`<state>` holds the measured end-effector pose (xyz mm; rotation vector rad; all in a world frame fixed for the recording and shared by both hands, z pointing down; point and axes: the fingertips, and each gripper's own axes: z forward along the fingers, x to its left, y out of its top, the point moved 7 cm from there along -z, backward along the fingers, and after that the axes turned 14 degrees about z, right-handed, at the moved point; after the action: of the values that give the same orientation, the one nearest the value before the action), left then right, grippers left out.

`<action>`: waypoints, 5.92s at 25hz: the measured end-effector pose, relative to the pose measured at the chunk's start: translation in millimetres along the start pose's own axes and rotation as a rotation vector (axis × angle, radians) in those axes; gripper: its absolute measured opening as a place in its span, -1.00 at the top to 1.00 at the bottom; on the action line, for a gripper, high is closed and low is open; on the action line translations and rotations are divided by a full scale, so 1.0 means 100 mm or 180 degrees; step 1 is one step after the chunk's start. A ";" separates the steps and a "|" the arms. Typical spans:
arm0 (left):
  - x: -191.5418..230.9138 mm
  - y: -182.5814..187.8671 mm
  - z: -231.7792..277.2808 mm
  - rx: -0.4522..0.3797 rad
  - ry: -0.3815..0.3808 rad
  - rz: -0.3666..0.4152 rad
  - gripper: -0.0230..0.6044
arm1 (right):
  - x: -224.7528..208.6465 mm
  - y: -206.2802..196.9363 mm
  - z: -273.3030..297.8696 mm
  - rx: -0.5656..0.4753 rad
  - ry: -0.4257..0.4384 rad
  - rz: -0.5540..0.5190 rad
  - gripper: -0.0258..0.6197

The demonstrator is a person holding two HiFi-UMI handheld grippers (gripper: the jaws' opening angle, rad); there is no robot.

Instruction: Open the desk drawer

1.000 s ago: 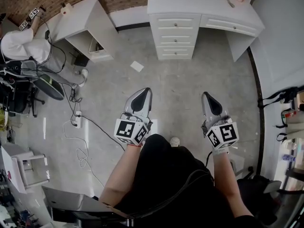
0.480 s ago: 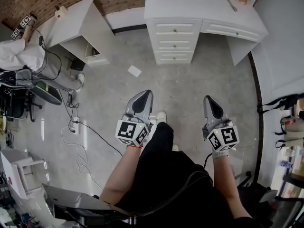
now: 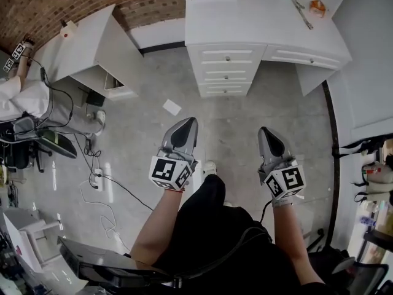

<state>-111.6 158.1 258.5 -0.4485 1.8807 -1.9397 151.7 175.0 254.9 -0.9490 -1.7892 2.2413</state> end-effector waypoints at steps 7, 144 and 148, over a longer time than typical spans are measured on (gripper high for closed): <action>0.33 -0.10 0.44 0.0055 -0.0223 -0.0030 0.92 | -0.05 0.05 0.42 -0.0019 -0.0148 0.0018 0.92; 0.87 -2.71 3.68 0.0477 -0.0491 0.0080 0.97 | -2.17 -1.62 3.82 0.0414 -0.0421 0.0179 0.68; 0.84 -2.71 3.63 0.0472 -0.0511 0.0078 0.97 | -2.15 -1.64 3.77 0.0417 -0.0437 0.0195 0.69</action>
<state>-22.7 -195.5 540.9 -0.5165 1.6235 -1.9486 74.7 -191.4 527.9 -0.8556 -1.6603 2.4824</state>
